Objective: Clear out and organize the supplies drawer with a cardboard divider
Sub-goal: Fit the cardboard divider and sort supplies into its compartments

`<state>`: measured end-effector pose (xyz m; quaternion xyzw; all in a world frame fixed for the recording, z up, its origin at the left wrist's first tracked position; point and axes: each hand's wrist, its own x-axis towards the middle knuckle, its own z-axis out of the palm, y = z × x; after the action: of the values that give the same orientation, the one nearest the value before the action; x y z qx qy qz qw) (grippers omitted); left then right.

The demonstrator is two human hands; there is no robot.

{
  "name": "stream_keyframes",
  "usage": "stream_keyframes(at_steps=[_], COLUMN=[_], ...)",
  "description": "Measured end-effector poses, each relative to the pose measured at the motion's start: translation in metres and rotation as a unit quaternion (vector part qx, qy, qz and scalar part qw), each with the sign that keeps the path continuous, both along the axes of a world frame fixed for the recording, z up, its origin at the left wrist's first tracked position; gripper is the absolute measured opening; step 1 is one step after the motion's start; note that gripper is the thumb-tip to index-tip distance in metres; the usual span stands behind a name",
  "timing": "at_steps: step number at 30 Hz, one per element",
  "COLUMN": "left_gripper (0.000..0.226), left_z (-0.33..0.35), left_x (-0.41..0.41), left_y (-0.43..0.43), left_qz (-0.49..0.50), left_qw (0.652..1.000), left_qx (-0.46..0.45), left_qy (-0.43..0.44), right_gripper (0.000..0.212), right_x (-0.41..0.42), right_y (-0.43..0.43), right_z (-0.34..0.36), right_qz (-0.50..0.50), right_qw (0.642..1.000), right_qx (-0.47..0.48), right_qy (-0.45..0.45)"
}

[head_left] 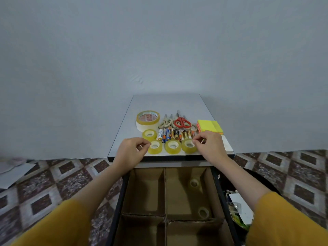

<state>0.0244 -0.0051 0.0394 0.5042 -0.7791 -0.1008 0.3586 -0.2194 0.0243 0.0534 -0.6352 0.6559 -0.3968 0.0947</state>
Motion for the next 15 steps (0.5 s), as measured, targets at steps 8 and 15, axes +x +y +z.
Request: stream_keyframes(at_steps=[8, 15], left_gripper=[0.014, 0.026], left_z=[-0.012, -0.035], left_x=[0.033, 0.039], left_y=[-0.039, -0.041], left_qz=[0.081, 0.108], left_qw=[0.996, 0.99], left_qx=[-0.011, 0.043], left_qy=[-0.021, -0.078], right_gripper=[0.012, 0.012], right_x=[0.003, 0.005], right_y=[-0.031, -0.07], right_z=[0.008, 0.02], right_qz=[-0.007, -0.02], right_qw=[0.999, 0.996], right_qx=[0.014, 0.069], right_qy=[0.028, 0.053])
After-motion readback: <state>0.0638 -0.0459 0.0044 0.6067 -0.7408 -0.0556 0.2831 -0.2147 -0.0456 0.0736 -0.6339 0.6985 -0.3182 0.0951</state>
